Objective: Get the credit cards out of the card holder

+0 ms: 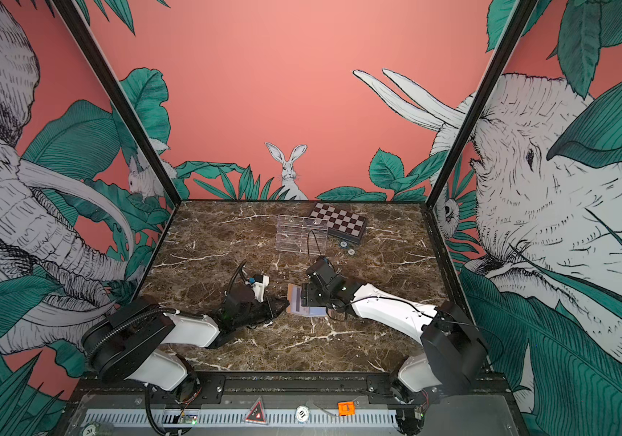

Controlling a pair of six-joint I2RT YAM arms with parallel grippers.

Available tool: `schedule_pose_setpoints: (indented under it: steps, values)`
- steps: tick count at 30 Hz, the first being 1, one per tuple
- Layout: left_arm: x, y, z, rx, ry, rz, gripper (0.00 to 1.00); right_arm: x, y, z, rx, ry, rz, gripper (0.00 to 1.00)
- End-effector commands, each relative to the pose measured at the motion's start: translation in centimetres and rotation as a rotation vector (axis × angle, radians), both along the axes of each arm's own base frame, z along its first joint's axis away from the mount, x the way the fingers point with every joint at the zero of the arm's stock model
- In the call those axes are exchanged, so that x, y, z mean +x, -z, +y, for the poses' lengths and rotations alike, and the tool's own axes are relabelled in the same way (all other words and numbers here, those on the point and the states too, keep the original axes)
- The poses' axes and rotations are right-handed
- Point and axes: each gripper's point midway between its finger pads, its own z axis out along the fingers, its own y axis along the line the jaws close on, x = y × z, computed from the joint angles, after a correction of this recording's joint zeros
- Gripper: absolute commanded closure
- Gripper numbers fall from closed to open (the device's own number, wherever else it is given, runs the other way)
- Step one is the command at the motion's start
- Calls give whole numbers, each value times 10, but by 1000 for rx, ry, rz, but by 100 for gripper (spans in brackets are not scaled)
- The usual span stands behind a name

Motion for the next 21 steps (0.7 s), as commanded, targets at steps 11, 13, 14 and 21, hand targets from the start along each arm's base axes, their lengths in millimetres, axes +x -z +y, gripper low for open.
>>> schedule_pose_setpoints:
  steps: [11,13,14,21]
  values:
    - [-1,-6,-1,-8,6,-27,100,-5,24,24,-32,-89,46,15]
    - [-1,-6,-1,-8,7,-27,100,-5,24,25,-29,-91,45,15]
    - [-1,-6,0,-9,4,-28,100,-5,24,26,-27,-92,44,15]
    - [-1,-6,0,-8,4,-27,100,-7,38,29,-47,-102,73,15]
